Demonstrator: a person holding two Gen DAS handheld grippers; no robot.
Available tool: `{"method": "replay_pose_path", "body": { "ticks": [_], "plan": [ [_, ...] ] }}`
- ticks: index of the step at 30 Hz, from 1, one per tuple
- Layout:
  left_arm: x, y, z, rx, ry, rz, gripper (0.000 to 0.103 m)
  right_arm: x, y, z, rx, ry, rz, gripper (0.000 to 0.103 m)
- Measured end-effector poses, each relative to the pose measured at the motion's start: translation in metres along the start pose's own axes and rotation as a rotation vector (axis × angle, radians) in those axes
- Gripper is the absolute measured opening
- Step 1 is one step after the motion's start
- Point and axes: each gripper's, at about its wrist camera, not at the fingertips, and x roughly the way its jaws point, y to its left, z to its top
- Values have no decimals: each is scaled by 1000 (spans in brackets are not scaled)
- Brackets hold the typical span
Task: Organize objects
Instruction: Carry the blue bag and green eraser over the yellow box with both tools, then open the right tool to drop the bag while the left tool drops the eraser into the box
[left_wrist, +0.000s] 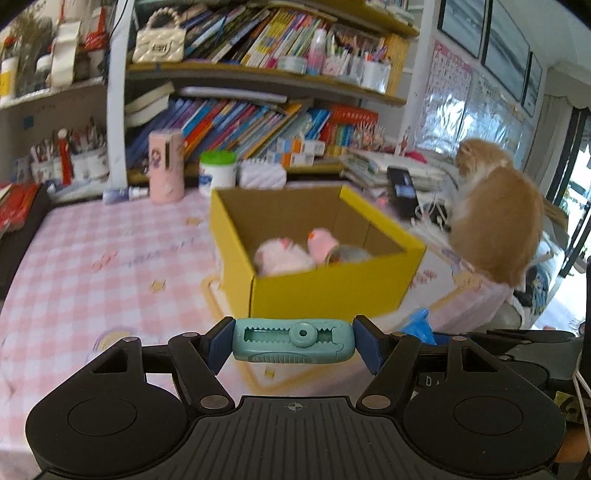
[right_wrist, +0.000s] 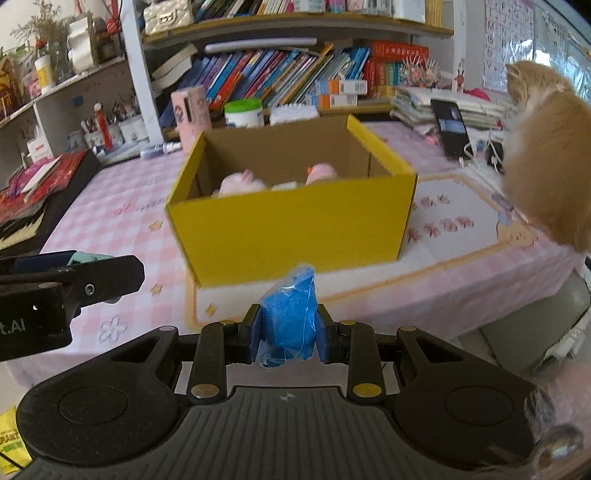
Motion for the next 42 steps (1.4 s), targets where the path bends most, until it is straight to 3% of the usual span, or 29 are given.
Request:
{"method": "replay_pose_path", "body": {
  "ticks": [8,17,25,32,42],
  "plan": [
    [48,-17,41,2,-48,56,69,25,-41,50,-1,-109,-16,27],
    [109,-36,60,-3,0,155,69,67,-80,108,-55,-153,39,27],
    [152,-50,61,0,72,231,69,113,-84,142,-162,-102,159,27],
    [177,-64,56,46,148,268,69,152,-71,161,-229,4,286,27],
    [181,-63,51,11,122,264,70,196,-50,172,-362,163,384,27]
  ]
}}
